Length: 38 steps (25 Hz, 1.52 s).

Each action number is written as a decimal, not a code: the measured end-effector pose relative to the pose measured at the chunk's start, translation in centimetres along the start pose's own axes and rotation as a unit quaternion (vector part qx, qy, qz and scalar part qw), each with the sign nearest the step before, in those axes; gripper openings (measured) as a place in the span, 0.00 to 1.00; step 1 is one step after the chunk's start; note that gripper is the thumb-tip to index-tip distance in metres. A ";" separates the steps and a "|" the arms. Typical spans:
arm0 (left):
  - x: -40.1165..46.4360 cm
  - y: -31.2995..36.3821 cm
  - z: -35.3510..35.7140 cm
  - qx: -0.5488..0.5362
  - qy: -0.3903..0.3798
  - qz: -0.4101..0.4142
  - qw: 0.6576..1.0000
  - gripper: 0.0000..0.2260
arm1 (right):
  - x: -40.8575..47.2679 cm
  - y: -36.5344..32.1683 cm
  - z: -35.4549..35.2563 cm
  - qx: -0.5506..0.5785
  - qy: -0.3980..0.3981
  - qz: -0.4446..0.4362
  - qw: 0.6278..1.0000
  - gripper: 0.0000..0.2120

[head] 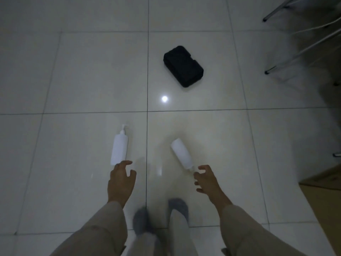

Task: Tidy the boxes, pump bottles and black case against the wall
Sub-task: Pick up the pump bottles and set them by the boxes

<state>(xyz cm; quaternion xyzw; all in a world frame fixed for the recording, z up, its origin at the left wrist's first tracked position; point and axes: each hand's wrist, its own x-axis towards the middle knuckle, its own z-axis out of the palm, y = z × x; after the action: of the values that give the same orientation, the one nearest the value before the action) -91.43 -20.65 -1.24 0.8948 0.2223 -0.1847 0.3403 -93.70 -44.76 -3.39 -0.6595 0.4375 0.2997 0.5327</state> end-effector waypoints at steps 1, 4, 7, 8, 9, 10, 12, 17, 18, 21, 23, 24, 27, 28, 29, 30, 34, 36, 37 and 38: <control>2.2 -0.8 0.6 0.007 0.006 0.001 1.000 0.14 | 1.6 -0.5 1.3 0.031 -0.007 0.027 0.999 0.16; 9.0 -3.7 3.0 0.054 0.016 0.005 0.998 0.17 | 7.4 -1.2 5.3 0.191 -0.019 0.109 0.975 0.25; 15.1 -7.1 5.1 0.095 0.033 -0.012 0.995 0.21 | 13.3 -1.7 8.6 0.352 0.026 0.177 0.919 0.32; 17.0 -8.5 5.8 0.105 0.036 -0.022 0.994 0.23 | 15.2 -1.7 9.7 0.384 0.047 0.190 0.902 0.34; 18.8 -9.6 6.4 0.113 0.038 -0.036 0.992 0.26 | 16.8 -1.8 10.5 0.402 0.061 0.192 0.893 0.36; 20.3 -10.5 7.1 0.121 0.038 -0.053 0.991 0.29 | 18.0 -1.8 11.2 0.414 0.069 0.188 0.888 0.36; 22.6 -12.1 8.3 0.123 0.031 -0.092 0.988 0.36 | 19.9 -1.7 12.4 0.429 0.080 0.176 0.882 0.35; 24.4 -14.4 10.5 0.112 -0.003 -0.117 0.987 0.38 | 22.0 0.4 14.9 0.232 0.172 0.117 0.950 0.22; 24.2 -14.3 10.5 0.105 -0.011 -0.112 0.988 0.37 | 22.2 1.1 15.1 0.165 0.181 0.105 0.964 0.21; 22.2 -13.0 9.9 0.068 -0.059 -0.082 0.993 0.35 | 20.6 3.0 15.1 0.022 0.176 0.053 0.983 0.17; 19.9 -11.0 8.8 0.025 -0.089 -0.072 0.993 0.35 | 17.8 3.3 14.6 -0.033 0.177 0.005 0.984 0.13; 18.7 -9.9 8.2 0.004 -0.101 -0.070 0.992 0.35 | 16.1 3.1 14.3 -0.052 0.174 -0.014 0.983 0.13; 14.2 -5.7 5.5 -0.046 -0.128 -0.051 0.989 0.36 | 9.6 1.2 12.9 -0.056 0.145 -0.096 0.983 0.18; 12.5 -3.4 4.0 -0.062 -0.138 -0.042 0.988 0.35 | 6.7 -0.1 11.9 -0.036 0.126 -0.133 0.982 0.21; 10.8 -1.2 2.4 -0.074 -0.145 -0.034 0.986 0.35 | 3.8 -1.7 10.8 -0.012 0.105 -0.171 0.980 0.25; 9.1 1.2 0.6 -0.085 -0.150 -0.021 0.985 0.35 | 0.9 -3.3 9.7 0.015 0.088 -0.205 0.975 0.30; 1.5 12.1 -7.7 -0.112 -0.170 0.068 0.977 0.35 | -10.9 -9.9 3.5 0.108 0.070 -0.287 0.949 0.48; -2.3 17.1 -11.9 -0.117 -0.193 0.116 0.967 0.35 | -16.7 -12.3 -0.3 0.137 0.045 -0.314 0.938 0.55; -4.1 19.3 -13.9 -0.121 -0.206 0.137 0.961 0.35 | -19.7 -13.2 -2.3 0.148 0.029 -0.322 0.935 0.56; -6.2 21.8 -15.9 -0.124 -0.222 0.155 0.955 0.36 | -23.0 -14.0 -4.6 0.155 0.018 -0.331 0.931 0.57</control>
<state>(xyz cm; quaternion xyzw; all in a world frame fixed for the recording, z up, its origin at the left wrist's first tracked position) -82.35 -25.96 24.38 0.8053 0.0205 -0.2949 0.5139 -91.57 -42.61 23.72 -0.6814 0.2451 0.0225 0.6893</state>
